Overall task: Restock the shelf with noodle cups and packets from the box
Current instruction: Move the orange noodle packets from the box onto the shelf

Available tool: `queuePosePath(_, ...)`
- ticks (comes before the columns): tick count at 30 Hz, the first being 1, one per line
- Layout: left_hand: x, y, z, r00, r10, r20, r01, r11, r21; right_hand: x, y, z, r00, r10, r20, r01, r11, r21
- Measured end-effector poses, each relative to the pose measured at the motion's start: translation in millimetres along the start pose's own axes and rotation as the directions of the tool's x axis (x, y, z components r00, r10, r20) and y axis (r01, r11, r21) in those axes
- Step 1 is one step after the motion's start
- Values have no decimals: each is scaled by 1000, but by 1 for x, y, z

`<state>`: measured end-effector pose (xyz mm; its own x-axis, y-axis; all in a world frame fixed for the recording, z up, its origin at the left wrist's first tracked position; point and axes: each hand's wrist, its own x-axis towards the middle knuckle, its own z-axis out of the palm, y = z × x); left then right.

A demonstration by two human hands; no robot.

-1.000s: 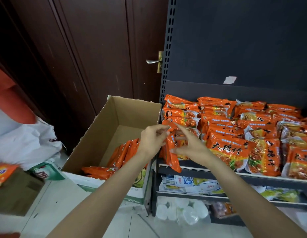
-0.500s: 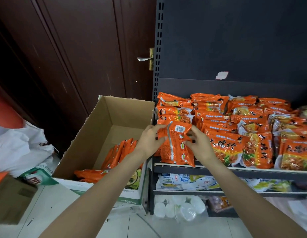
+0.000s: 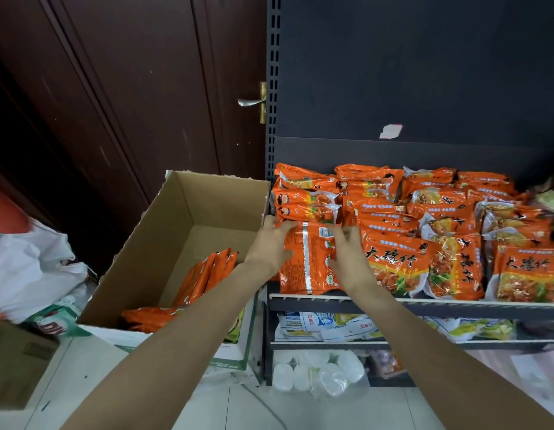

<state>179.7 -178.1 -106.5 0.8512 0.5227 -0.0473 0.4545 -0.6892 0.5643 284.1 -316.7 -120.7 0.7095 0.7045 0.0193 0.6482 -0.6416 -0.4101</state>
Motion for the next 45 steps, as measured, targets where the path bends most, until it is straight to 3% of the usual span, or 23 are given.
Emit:
queuePosePath(5, -8, 5, 2, 999, 31, -24, -28, 993, 118, -8, 4, 5, 995, -81, -64, 61, 961, -271)
queuePosePath(7, -17, 5, -1, 997, 45, -56, -36, 988, 149, -11, 4, 1, 985, -125, -122, 84, 950, -300)
queuePosePath(10, -38, 1, -10, 980, 71, -187, -51, 993, 107, -18, -5, -11, 962, -219, -161, 193, 967, -165)
queuePosePath(12, -56, -9, -17, 960, 56, -274, -33, 996, 89, -24, -20, -18, 955, -279, -106, 279, 960, -12)
queuePosePath(19, -96, -77, -55, 913, -204, -354, 189, 979, -77, -21, -93, -1, 922, -386, 22, 360, 878, 315)
queuePosePath(25, -83, -148, -82, 938, -265, -226, 238, 961, -140, 18, -157, 47, 910, -381, 162, 319, 895, 312)
queuePosePath(36, -4, -226, -67, 940, -315, 133, 337, 918, -210, 87, -179, 158, 896, 23, 444, -35, 999, 20)
queuePosePath(42, 19, -242, -43, 895, -215, 391, 318, 922, -222, 102, -172, 181, 908, 130, 399, -95, 990, -106)
queuePosePath(45, 24, -246, -34, 891, -225, 395, 332, 915, -229, 104, -171, 182, 912, 170, 373, -126, 982, -140)
